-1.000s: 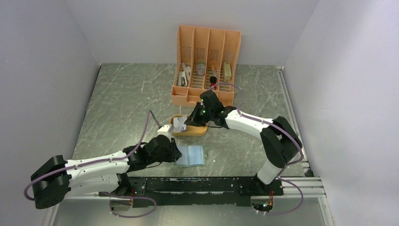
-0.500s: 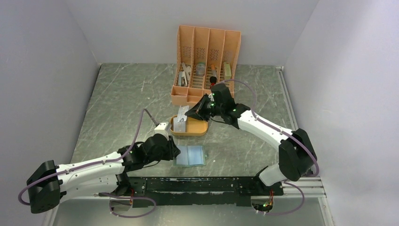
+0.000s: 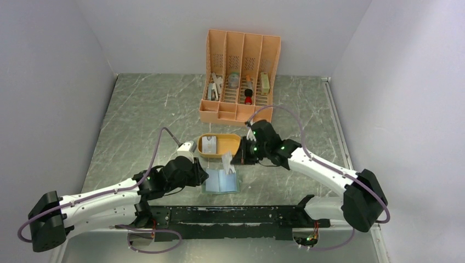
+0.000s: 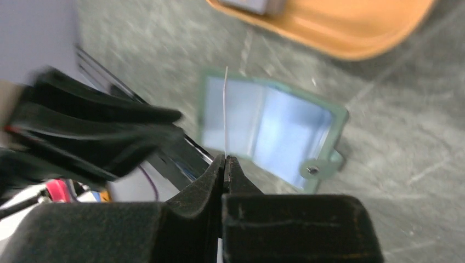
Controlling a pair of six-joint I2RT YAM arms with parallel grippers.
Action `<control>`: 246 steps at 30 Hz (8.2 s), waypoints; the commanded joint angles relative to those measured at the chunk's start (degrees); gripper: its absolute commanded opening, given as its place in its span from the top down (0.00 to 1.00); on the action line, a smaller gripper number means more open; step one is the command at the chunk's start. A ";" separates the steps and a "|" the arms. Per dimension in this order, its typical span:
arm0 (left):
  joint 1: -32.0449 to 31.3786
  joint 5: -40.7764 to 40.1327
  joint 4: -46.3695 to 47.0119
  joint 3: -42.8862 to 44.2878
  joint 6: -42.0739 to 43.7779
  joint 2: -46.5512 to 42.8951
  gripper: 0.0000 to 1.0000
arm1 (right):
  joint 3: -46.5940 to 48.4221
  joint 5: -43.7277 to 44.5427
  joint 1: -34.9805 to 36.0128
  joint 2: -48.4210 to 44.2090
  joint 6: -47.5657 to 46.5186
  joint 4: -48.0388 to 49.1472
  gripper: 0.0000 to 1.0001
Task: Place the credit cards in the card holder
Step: Pick up the credit card from the storage box, then insert the credit card into the card holder, then pick up the credit card from the storage box.
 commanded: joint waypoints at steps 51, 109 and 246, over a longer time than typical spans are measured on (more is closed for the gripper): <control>-0.11 -0.57 4.56 -7.10 -2.53 3.98 0.75 | -13.87 -6.55 6.16 13.69 7.94 20.62 1.00; -0.11 -1.57 3.62 -8.89 -4.21 9.17 0.95 | -12.56 -0.29 12.07 21.50 10.13 25.63 1.00; -0.50 -15.93 -22.45 3.08 -8.10 -13.48 0.35 | 6.25 16.21 6.56 12.43 1.10 12.08 0.36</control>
